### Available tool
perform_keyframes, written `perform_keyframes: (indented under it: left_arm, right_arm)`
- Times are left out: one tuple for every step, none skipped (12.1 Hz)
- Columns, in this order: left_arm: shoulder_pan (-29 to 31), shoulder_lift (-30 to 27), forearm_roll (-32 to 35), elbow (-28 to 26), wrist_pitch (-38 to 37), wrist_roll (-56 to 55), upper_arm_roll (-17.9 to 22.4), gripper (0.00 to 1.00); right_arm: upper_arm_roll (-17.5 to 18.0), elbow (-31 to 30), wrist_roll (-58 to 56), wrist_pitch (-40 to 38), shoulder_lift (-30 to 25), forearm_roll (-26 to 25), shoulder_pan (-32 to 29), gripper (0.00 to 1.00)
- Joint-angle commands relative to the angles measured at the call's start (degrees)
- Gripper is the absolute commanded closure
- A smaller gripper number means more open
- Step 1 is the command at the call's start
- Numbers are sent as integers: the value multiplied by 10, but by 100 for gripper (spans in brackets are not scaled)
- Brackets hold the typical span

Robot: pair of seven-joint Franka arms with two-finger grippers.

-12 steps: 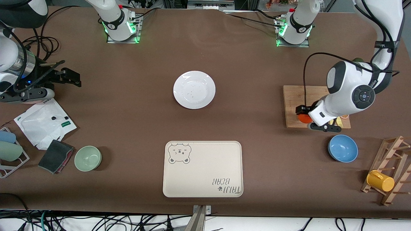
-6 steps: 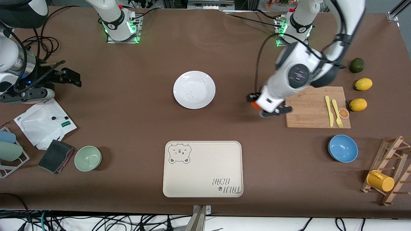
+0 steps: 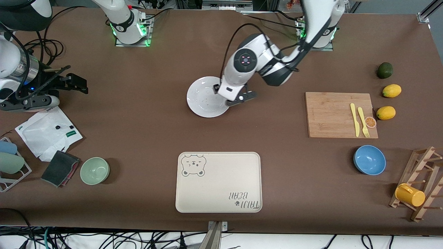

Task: Place orange and plate with both arms
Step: 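Carry the orange with the left gripper onto the white plate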

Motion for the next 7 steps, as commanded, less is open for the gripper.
perform_keyframes:
  left_arm:
    - [-39,63,0,39,58,-42,10,61]
    - [-52,82,0,39,80,-45,13,61]
    - [-73,96,1,39,109,-45,26,61]
    - [-102,103,0,39,128,-45,53,60]
    - [-129,107,-2,39,132,-46,76,59]
    - [-141,108,-2,39,132,-46,86,58]
    - [-142,108,-1,39,132,-46,87,36]
  right_arm:
    - [1,-4,-1,3,-2,9,-3,0]
    - [1,-3,-1,3,-2,9,-3,0]
    - [1,-4,-1,3,-2,9,-3,0]
    - [1,-3,-1,3,-3,9,-3,0]
    - [1,-3,-1,3,-2,9,-3,0]
    - [1,-4,-1,3,-2,9,-3,0]
    - [1,-3,-1,3,-2,9,-3,0]
